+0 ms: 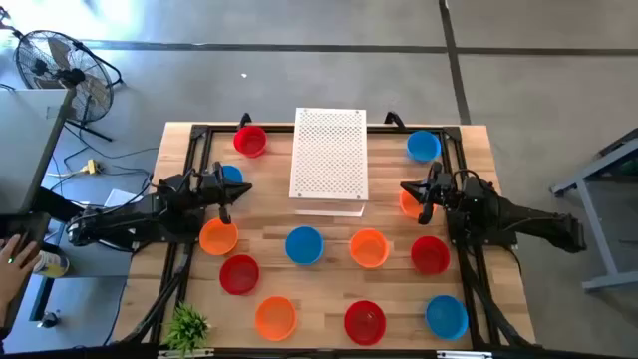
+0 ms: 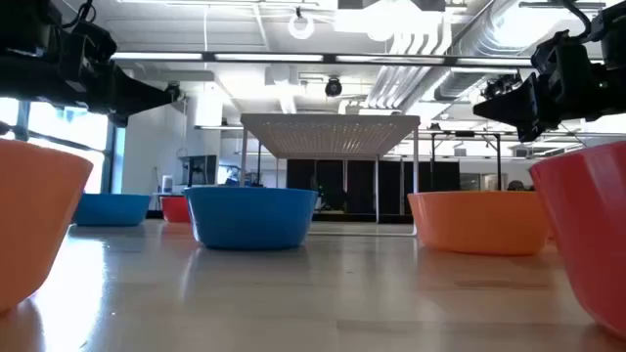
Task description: Pick & Place Mini bowls
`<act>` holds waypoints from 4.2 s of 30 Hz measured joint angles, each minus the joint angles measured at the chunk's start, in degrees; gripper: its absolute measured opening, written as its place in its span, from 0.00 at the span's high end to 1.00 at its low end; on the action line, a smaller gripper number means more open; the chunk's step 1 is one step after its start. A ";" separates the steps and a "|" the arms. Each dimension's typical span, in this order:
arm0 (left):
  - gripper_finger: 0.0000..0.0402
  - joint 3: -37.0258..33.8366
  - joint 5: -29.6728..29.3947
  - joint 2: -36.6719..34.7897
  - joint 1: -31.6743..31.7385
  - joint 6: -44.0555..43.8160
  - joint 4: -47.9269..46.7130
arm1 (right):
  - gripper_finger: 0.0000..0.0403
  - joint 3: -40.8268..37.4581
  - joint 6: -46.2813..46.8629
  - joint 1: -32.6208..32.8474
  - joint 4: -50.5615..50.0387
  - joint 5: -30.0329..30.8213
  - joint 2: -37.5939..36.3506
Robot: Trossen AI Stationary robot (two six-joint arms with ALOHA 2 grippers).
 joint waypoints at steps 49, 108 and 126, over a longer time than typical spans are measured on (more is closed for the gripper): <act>0.99 0.00 0.02 0.01 -0.01 -0.01 0.01 | 1.00 0.00 0.00 0.00 0.00 0.00 0.00; 0.99 0.00 -0.41 0.04 0.00 3.23 -0.05 | 1.00 35.58 13.11 39.73 -17.46 26.33 50.66; 0.99 0.00 -0.20 0.04 0.00 3.15 0.00 | 0.62 51.27 22.85 43.90 -31.44 10.25 77.96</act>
